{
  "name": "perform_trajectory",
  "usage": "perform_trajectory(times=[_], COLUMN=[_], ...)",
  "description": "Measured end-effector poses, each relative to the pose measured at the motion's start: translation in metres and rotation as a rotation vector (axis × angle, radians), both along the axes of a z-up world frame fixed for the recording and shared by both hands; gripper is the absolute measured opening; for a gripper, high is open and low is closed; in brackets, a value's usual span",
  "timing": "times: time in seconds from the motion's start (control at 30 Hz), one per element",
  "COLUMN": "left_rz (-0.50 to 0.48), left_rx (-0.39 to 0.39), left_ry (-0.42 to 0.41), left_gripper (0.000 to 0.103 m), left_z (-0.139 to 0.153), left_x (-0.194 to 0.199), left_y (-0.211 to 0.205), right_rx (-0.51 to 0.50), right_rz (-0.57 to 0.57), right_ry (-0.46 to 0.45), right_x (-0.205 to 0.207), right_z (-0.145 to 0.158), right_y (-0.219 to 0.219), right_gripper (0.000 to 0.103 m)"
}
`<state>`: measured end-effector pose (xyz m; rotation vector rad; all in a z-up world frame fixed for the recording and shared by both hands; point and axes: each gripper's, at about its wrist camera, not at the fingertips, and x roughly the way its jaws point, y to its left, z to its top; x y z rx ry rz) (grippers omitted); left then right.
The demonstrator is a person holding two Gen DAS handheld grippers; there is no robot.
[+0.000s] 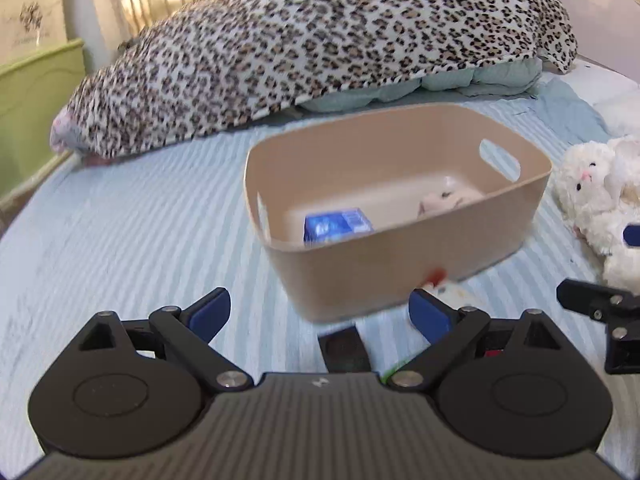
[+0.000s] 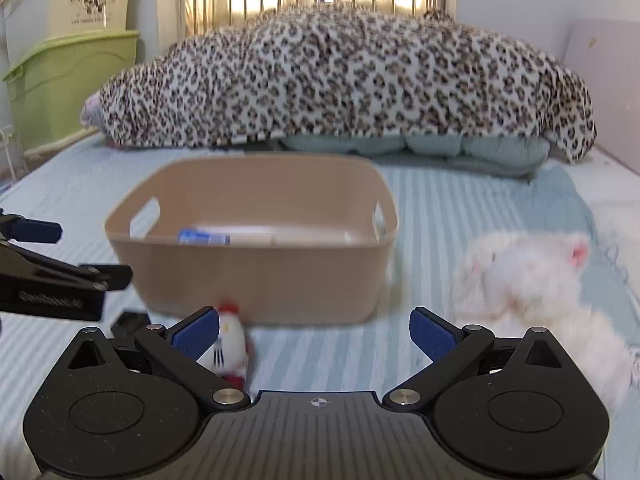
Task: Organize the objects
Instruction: 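Move both grippers back to the black cube box and drink box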
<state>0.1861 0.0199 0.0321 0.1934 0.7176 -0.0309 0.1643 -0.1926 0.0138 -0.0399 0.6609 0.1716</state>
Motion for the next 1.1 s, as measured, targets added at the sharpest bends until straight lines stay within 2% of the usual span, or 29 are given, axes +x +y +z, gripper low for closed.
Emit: perform_trajectory(times=[0.13,0.43,0.7,0.8,0.83,0.97,1.0,1.03,1.07,1.1], left_rz=[0.02,0.035,0.031,0.051,0.056,0.06,0.06,0.058,0.054,0.054], left_rx=[-0.034,-0.042,-0.041,-0.053,-0.059,-0.088,-0.107,-0.124,-0.139,-0.146], left_ry=[0.027,0.066,0.047,0.028,0.028,0.065,0.072,0.076,0.08,0.081], left_gripper=[0.096,0.096,0.096,0.095,0.092,0.058,0.053,0.041,0.033,0.033], left_z=[-0.022,-0.065,-0.081,-0.082,-0.082,-0.086,-0.088,-0.089,-0.09,-0.091], left_x=[-0.006,-0.009,-0.001,0.004,0.005,0.014,0.016,0.017,0.018,0.019], left_y=[0.01,0.017,0.013,0.014,0.015,0.018,0.019,0.02,0.021,0.022], right_rx=[0.007,0.001,0.01,0.012,0.012,0.024,0.029,0.039,0.048,0.061], right_rz=[0.007,0.032,0.064,0.076,0.082,0.102,0.109,0.115,0.12,0.125], right_ry=[0.053,0.141,0.214,0.236,0.243,0.254,0.254,0.256,0.259,0.265], right_x=[-0.004,0.002,0.011,0.014,0.015,0.015,0.015,0.014,0.014,0.014], right_z=[-0.021,-0.055,-0.075,-0.082,-0.084,-0.085,-0.084,-0.083,-0.082,-0.081], right_y=[0.004,0.009,0.014,0.017,0.018,0.022,0.022,0.022,0.022,0.021], right_gripper=[0.103,0.103,0.103,0.098,0.097,0.088,0.081,0.074,0.071,0.063])
